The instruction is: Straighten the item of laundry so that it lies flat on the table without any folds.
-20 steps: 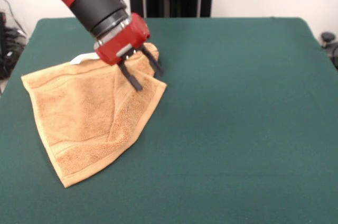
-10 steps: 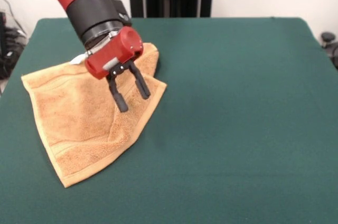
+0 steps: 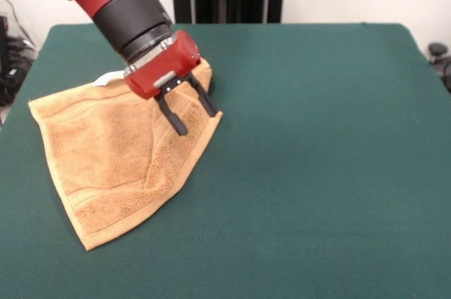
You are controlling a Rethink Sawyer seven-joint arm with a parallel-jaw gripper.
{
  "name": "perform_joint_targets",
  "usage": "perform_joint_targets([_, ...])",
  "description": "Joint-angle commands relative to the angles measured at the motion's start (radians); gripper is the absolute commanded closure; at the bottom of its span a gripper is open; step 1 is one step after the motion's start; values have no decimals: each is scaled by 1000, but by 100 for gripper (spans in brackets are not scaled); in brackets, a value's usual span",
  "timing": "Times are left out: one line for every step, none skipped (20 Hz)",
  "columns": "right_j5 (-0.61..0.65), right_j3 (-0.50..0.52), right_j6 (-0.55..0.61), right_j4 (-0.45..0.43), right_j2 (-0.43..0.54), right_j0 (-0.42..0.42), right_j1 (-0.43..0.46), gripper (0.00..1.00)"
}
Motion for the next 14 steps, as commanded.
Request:
perform_joint_targets([-117, -49, 371, -126, 150, 48, 86, 0])
perform_joint_targets([-121, -46, 385, -137, 144, 55, 84, 0])
perform_joint_targets([-117, -44, 388, -142, 140, 59, 82, 0])
perform_joint_targets([-113, -44, 402, -151, 132, 67, 81, 0])
perform_joint_targets([-105, -43, 404, -152, 127, 71, 80, 0])
perform_joint_targets([-78, -38, 381, -138, 124, 71, 76, 0])
perform_joint_targets([-50, -33, 357, -124, 121, 71, 72, 0])
perform_joint_targets([-4, -19, 297, -87, 125, 65, 60, 0])
perform_joint_targets([24, -12, 259, -66, 125, 62, 51, 0])
perform_joint_targets([79, 4, 176, -17, 125, 55, 32, 0])
perform_joint_targets([113, 13, 118, 15, 125, 50, 18, 0])
perform_joint_targets([156, 28, 37, 66, 127, 41, 0, 0])
perform_joint_targets([200, 44, -45, 117, 130, 32, -18, 0])
perform_joint_targets([236, 53, -114, 163, 132, 27, -22, 0])
